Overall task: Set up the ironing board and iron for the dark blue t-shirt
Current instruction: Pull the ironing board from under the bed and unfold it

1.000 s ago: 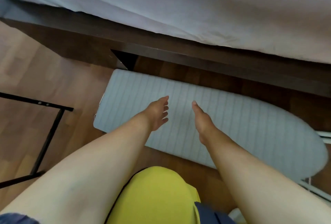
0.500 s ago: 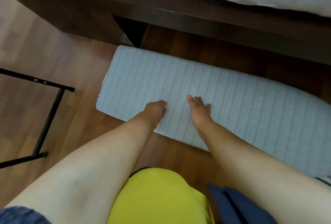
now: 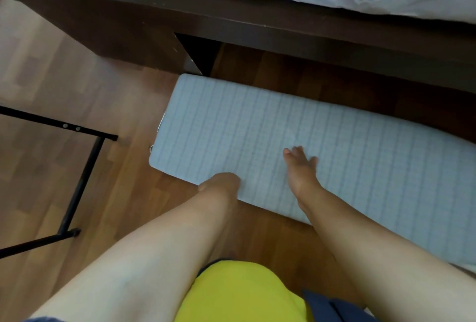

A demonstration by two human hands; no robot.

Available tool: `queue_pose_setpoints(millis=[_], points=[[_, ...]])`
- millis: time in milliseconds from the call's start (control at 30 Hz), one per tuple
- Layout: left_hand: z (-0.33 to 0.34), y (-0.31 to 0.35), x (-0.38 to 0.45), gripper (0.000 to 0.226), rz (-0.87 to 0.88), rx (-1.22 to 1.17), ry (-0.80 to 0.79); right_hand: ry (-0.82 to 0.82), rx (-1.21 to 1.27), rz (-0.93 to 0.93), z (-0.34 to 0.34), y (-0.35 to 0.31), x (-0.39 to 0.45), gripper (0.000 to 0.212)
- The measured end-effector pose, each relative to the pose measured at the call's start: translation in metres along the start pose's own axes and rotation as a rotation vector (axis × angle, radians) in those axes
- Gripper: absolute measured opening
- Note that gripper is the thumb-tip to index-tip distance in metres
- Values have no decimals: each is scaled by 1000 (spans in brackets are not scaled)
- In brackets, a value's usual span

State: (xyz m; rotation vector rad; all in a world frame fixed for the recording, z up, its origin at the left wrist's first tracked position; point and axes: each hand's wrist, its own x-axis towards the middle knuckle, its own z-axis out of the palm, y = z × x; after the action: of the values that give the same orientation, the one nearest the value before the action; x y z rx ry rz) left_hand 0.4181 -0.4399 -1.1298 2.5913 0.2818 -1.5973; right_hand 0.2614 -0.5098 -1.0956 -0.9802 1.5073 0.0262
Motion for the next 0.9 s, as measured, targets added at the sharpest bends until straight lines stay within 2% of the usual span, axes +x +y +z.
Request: queue_pose_setpoints(millis=[133,200,267,367,600,800,900], points=[[-1,1,-33,79,153,288,234,25,-35,-13,0,0,-3,61],[5,2,-40,97,351,475,278,33,-53,-28,1,-1,-3,61],[2,-6,-35,116,638,729,216,40,-58,-43,2,0,-3,61],[-3,-11,-25,130,884,1106,116,47,-62,-67,3,4,-5,62],[-19,-11,-14,124,1120,1631,297,155,-114,-150,10,21,-9,66],[-4,-6,-11,113,1421,1846,347,196,-157,-156,15,32,-19,67],[8,-6,-13,103,1448,1876,352,235,-187,-146,16,34,-24,62]])
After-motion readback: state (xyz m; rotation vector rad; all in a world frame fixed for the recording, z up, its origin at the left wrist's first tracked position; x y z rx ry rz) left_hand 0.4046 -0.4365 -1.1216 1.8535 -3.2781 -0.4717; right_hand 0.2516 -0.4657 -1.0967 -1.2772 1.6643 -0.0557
